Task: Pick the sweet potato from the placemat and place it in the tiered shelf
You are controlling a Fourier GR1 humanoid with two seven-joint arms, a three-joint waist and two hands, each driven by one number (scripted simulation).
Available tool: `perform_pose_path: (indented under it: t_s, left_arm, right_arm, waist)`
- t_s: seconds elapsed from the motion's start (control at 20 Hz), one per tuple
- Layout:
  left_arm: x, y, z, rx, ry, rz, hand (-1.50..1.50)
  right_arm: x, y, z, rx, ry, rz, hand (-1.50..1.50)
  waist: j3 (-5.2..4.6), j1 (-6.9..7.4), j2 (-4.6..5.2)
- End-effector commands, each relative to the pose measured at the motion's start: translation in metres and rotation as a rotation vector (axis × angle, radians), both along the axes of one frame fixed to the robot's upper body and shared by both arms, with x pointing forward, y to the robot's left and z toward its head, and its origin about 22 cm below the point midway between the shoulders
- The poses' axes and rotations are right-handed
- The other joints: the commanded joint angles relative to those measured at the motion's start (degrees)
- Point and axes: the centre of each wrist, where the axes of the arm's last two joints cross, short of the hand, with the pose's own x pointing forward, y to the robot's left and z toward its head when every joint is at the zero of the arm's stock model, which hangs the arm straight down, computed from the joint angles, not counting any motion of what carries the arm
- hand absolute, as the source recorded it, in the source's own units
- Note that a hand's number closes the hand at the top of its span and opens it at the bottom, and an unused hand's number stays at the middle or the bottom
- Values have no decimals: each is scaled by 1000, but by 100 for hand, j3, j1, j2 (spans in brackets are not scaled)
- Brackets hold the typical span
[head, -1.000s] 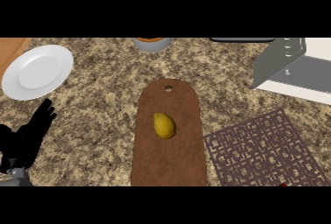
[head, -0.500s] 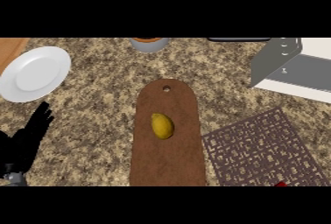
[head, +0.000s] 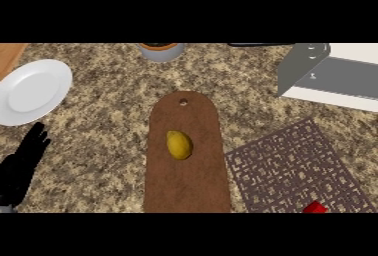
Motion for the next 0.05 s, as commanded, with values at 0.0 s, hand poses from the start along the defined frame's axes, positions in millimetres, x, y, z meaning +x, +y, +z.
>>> perform_pose_path:
  t_s: [0.0]
  left_arm:
    - [-8, 2, 1, -9, 3, 13, 0]
  right_arm:
    - [-28, -6, -5, -18, 7, 5, -150]
  waist:
    - [20, -133, -34]
